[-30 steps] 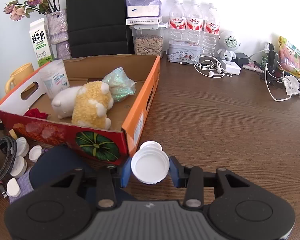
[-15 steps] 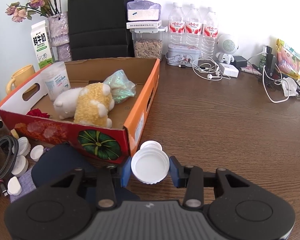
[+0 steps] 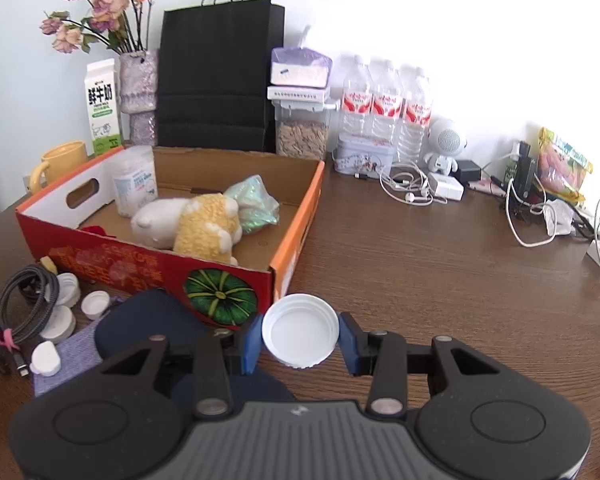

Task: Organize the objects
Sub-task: 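Carry both bottle caps over the box and lower them inside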

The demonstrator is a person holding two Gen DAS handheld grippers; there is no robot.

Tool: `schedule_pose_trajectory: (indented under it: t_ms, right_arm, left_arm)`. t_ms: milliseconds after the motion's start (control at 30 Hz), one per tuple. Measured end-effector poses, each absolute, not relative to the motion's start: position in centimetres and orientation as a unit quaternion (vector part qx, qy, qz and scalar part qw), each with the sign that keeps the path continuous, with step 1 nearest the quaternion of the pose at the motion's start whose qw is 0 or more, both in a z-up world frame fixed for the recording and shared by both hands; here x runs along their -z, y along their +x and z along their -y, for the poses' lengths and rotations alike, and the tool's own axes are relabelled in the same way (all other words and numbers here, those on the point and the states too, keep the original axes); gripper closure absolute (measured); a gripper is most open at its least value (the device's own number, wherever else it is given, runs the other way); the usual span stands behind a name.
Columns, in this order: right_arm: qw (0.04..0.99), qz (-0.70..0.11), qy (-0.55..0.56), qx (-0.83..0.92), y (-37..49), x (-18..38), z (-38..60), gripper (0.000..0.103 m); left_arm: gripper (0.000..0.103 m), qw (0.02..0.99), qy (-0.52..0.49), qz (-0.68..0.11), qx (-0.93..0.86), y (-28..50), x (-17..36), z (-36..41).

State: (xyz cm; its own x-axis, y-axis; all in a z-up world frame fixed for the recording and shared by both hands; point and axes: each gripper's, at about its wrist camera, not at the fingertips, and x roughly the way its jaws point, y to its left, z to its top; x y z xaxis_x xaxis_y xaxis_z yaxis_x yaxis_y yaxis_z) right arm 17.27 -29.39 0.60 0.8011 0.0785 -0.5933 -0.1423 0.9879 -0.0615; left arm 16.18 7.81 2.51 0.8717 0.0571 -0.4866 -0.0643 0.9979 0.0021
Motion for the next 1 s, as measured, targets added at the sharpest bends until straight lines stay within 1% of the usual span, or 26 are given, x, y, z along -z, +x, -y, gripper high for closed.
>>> schedule_pose_trajectory:
  t_ms: [500, 733, 1000]
  right_arm:
    - [0.956, -0.258, -0.043, -0.133, 12.1, -2.3, 25.0, 0.064]
    - [0.957, -0.242, -0.03, -0.154, 11.8, -2.5, 23.0, 0.064]
    - [0.961, -0.225, -0.023, -0.161, 13.3, -3.1, 21.0, 0.064]
  left_arm:
    - [0.074, 0.975, -0.031, -0.219, 0.028, 11.9, -3.8, -4.1]
    - [0.074, 0.975, -0.031, -0.214, 0.058, 11.8, -3.8, -1.5]
    - [0.074, 0.976, -0.033, -0.202, 0.073, 13.2, -4.6, 1.1]
